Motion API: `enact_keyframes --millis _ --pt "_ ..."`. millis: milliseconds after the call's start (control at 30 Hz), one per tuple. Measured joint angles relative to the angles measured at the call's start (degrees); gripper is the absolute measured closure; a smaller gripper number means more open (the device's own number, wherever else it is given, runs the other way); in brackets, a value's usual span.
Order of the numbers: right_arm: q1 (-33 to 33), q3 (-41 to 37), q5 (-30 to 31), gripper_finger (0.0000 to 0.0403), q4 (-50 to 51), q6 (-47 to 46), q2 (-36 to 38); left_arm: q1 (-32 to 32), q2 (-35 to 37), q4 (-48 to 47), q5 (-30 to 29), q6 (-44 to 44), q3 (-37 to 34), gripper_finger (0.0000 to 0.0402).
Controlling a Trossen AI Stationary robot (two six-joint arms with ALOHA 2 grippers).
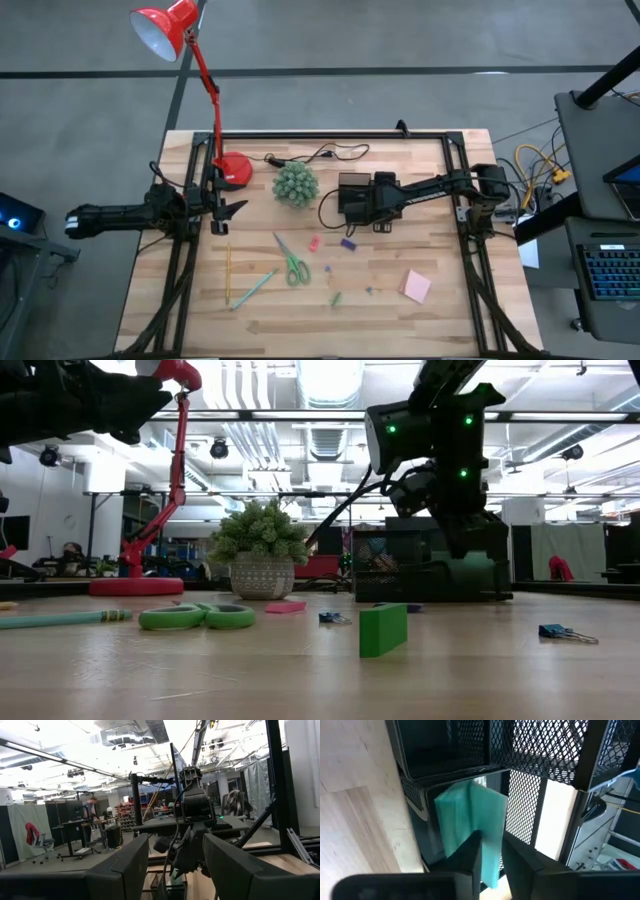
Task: Pick and place office supplies into organizer
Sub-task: Put the green sticky notes into the black desk organizer, then put the blue eraser into the black desk organizer
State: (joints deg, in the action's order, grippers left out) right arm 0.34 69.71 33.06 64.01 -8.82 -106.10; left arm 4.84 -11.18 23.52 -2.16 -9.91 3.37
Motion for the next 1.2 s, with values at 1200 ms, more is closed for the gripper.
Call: enact_keyframes --millis 1200 --pt "11.39 14.79 -11.19 0.0282 -6.34 -21.76 0.11 0.00 0.04 0.01 0.01 0.02 -0.01 0.0226"
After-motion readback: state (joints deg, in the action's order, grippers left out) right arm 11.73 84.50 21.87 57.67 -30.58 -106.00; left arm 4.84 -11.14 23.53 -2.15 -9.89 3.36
